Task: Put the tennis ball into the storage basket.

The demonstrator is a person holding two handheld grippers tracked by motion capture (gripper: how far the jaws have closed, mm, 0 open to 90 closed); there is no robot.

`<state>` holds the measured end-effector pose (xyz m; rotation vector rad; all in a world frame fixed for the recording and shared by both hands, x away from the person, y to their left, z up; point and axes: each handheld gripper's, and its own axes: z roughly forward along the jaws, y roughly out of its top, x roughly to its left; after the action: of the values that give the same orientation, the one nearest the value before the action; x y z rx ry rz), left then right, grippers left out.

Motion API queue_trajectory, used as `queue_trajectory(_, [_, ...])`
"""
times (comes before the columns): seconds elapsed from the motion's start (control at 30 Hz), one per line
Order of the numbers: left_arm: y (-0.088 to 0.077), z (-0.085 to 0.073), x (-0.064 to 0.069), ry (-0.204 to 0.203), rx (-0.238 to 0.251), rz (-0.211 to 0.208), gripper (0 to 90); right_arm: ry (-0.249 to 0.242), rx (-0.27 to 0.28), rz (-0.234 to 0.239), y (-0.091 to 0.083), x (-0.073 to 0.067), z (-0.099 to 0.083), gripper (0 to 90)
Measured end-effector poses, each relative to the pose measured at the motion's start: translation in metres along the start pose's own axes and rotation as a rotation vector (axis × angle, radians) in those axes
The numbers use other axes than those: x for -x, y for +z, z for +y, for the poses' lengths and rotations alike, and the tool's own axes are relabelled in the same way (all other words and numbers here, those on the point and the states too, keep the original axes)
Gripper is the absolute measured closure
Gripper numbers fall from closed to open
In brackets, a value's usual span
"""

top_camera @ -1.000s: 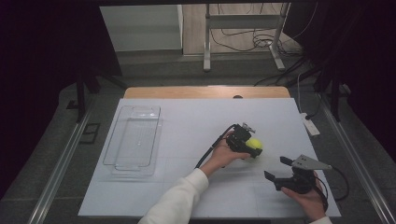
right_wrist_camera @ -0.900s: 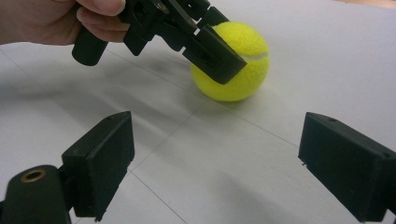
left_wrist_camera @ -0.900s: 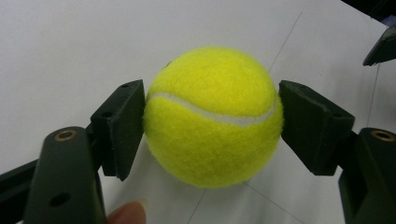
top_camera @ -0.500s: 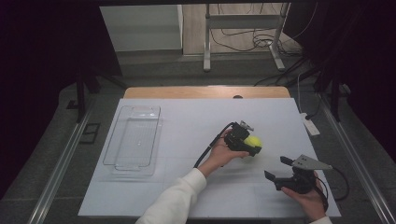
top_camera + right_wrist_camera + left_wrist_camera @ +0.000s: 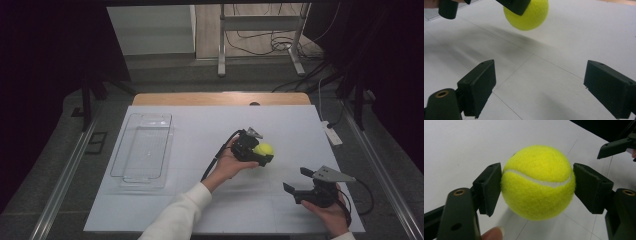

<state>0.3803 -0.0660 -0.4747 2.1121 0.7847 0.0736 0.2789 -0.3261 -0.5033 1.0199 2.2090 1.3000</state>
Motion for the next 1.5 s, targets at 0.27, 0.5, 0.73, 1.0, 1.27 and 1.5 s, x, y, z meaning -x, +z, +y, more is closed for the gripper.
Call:
queue_trajectory(0.27, [-0.007, -0.002, 0.001, 0.01, 0.015, 0.003, 27.7, -0.002, -0.002, -0.003, 0.0, 0.0, 0.0, 11.2])
queue_trajectory(0.5, [-0.016, -0.005, 0.002, 0.016, 0.027, 0.004, 27.7, -0.001, 0.0, -0.002, 0.0, 0.0, 0.0, 11.2])
queue_trajectory(0.73, [-0.026, -0.008, 0.0, 0.014, 0.045, 0.005, 27.7, -0.004, -0.002, -0.004, 0.0, 0.0, 0.0, 11.2])
queue_trajectory(1.0, [-0.035, -0.013, -0.002, 0.013, 0.056, 0.018, 27.7, -0.002, 0.0, -0.003, 0.0, 0.0, 0.0, 11.1])
queue_trajectory(1.27, [-0.044, -0.016, -0.005, 0.016, 0.068, 0.026, 27.7, -0.004, -0.003, -0.004, 0.0, -0.001, 0.0, 11.2])
queue_trajectory(1.5, [-0.045, -0.017, -0.005, 0.011, 0.076, 0.025, 27.7, -0.005, -0.004, -0.005, 0.0, -0.001, 0.0, 11.2])
